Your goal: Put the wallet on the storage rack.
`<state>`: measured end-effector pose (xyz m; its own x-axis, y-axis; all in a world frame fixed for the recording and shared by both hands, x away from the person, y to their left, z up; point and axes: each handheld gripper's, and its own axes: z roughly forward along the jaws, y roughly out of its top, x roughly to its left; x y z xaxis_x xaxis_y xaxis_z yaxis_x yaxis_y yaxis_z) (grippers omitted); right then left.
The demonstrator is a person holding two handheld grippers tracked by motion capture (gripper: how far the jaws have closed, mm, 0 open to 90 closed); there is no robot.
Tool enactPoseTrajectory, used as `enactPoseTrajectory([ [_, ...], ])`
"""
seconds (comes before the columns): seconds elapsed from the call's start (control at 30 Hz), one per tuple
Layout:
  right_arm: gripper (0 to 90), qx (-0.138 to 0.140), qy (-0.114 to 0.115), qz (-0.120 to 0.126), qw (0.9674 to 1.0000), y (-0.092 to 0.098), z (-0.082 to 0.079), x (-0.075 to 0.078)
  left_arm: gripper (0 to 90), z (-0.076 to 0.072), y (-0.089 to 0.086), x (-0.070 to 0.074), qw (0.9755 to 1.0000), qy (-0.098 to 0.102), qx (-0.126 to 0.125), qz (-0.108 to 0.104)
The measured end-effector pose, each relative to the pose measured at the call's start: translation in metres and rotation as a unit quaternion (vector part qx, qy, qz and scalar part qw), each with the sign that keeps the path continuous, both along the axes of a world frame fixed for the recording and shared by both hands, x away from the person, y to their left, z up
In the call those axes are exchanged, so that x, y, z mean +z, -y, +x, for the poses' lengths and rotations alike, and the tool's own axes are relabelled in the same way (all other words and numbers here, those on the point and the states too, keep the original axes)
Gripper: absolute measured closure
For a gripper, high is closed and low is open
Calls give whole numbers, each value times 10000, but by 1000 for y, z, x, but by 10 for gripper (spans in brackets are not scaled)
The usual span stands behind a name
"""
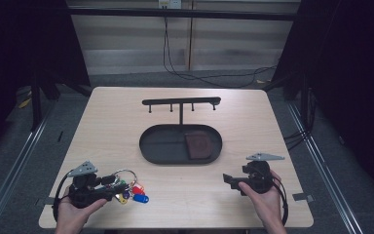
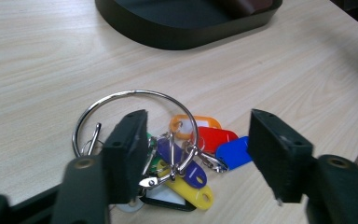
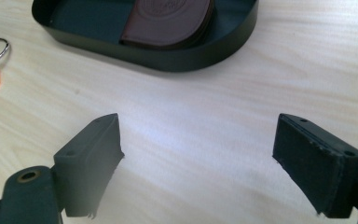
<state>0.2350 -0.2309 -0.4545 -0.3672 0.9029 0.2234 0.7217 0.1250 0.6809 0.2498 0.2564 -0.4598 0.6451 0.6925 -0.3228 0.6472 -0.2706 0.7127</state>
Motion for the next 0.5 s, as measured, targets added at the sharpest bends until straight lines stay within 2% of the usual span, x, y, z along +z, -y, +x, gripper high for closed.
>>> enactPoseTrajectory([
  [0.07, 155, -52, 30, -1, 10000, 3, -7, -4, 437, 2, -1, 0, 9998, -156, -83, -92],
  [0.13, 157, -118, -2, 24, 9999, 5, -9, -9, 471, 2, 0, 1, 9997, -217, -25, -144],
  [0.2, 163, -139, 14, 85, 9999, 8, -10, -9, 489, 3, 2, 2, 9996, -255, -46, -114],
  [0.37, 175, -241, 260, 127, 9993, 13, -11, -4, 493, 7, 3, 10, 9995, -279, -26, 131],
  [0.5, 176, -224, 132, 115, 9996, 14, -13, -8, 492, 13, 8, 21, 9993, -286, -86, 221],
])
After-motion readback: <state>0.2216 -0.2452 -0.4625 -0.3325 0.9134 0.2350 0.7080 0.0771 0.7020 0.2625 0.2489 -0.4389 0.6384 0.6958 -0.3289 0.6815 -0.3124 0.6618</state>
